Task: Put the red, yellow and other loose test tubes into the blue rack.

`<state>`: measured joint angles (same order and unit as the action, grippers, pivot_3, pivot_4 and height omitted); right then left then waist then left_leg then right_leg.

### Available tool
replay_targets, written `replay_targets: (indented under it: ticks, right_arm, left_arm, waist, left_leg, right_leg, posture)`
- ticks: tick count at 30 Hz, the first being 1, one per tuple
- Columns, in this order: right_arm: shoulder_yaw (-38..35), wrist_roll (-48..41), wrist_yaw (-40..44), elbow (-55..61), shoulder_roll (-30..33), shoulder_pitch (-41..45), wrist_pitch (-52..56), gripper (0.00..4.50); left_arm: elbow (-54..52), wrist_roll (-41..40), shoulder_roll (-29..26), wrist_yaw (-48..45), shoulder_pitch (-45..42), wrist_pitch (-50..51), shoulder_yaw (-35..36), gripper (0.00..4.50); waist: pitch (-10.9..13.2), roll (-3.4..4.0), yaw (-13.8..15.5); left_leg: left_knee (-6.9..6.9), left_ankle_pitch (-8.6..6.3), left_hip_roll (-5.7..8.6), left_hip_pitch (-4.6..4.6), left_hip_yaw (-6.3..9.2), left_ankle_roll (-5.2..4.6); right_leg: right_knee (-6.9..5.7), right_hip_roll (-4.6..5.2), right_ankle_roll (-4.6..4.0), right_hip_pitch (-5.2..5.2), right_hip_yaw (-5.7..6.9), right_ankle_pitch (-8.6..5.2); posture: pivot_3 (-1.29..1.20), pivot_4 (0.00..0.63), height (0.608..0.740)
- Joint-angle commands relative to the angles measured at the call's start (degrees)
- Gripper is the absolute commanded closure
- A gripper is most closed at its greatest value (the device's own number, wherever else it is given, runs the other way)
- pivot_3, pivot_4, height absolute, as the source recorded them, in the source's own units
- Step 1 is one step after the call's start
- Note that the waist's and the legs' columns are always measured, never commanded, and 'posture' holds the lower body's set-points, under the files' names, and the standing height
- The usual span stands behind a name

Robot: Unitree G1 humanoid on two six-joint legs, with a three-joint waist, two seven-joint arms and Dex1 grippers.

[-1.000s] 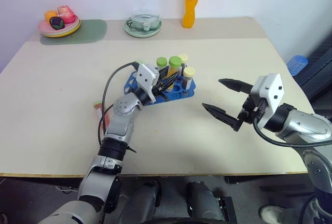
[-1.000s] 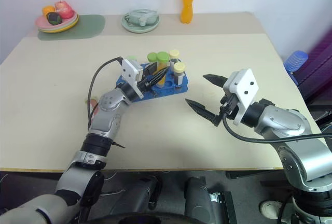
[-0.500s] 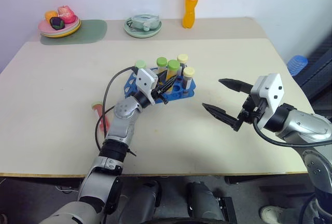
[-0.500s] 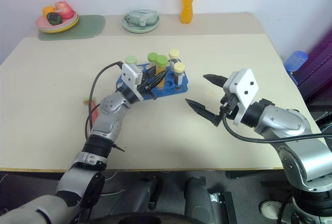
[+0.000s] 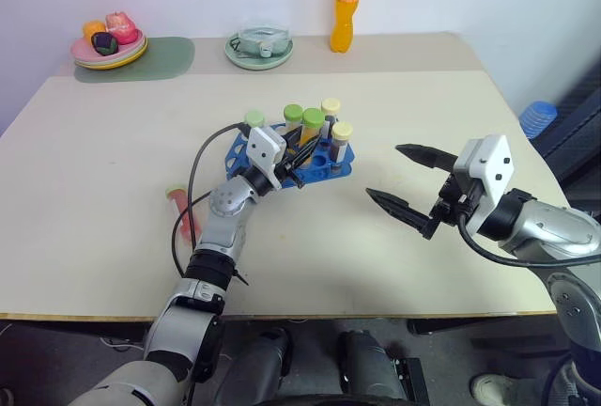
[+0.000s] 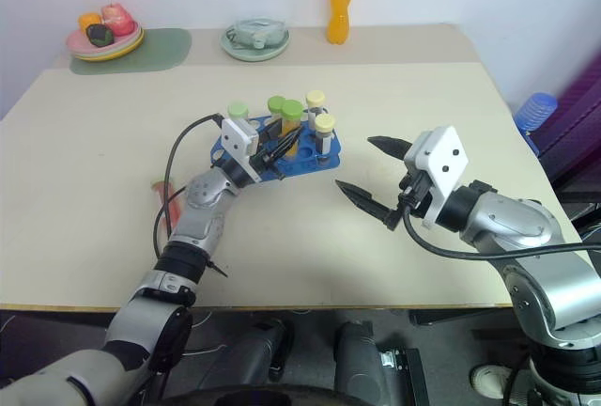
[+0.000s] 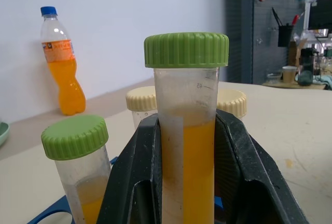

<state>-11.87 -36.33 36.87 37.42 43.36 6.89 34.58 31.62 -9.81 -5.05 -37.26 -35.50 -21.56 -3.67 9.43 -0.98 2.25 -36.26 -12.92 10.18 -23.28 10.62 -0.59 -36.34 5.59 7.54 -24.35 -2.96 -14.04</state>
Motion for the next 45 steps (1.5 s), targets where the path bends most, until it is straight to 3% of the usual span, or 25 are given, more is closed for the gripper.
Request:
replay_targets:
  ticks: [1,15,35,42,45]
  right_arm:
    - [-2.7,-1.3,-0.3,2.5,-0.2,-1.9,-0.3,0.00]
    - [-8.2,-0.1,0.6,2.0,-1.4,-14.1,-4.2,0.00]
    - [-6.2,2.4,0.4,-0.2,-4.3,-14.6,-8.2,0.00]
    - [-4.8,2.8,-0.3,-0.9,-4.5,-11.9,-7.6,0.00]
    - [-4.4,2.7,-0.3,-1.2,-4.3,-10.8,-7.3,0.00]
  left_arm:
    - [2.1,1.1,-1.0,-0.7,2.0,0.9,-0.4,3.61]
    - [3.2,1.3,-1.1,-0.6,2.0,0.3,-0.4,3.61]
    - [5.6,-0.4,0.1,-2.7,0.5,-0.8,0.3,3.61]
    - [2.9,-3.2,1.0,-4.3,0.9,0.1,2.0,0.20]
    - [-0.2,-3.2,0.7,-3.7,1.4,-0.1,2.1,0.03]
  waist:
    - [0.0,0.01,0.0]
    - [-0.4,0.19,-0.1]
    - [-0.6,0.17,0.0]
    - [-0.6,0.16,0.0]
    - [-0.6,0.16,0.0]
  left_leg:
    - [0.00,0.00,0.00,0.00,0.00,0.00]
    - [0.02,-0.02,0.00,0.11,-0.01,-0.03]
    - [0.07,-0.04,0.00,0.12,-0.01,-0.06]
    - [0.06,-0.04,0.00,0.10,-0.01,-0.07]
    - [0.06,-0.04,0.00,0.09,-0.01,-0.07]
  right_leg:
    - [0.00,0.00,0.00,0.00,0.00,0.00]
    - [0.01,0.00,0.00,0.12,-0.01,0.00]
    - [0.06,-0.01,0.01,0.11,-0.01,-0.01]
    - [0.06,-0.01,0.01,0.10,-0.01,-0.01]
    - [0.06,0.00,0.01,0.09,-0.01,-0.01]
  posture:
    - [0.00,0.150,0.740]
    - [0.00,0.150,0.740]
    - [0.00,0.150,0.740]
    - [0.00,0.150,0.740]
    - [0.00,0.150,0.740]
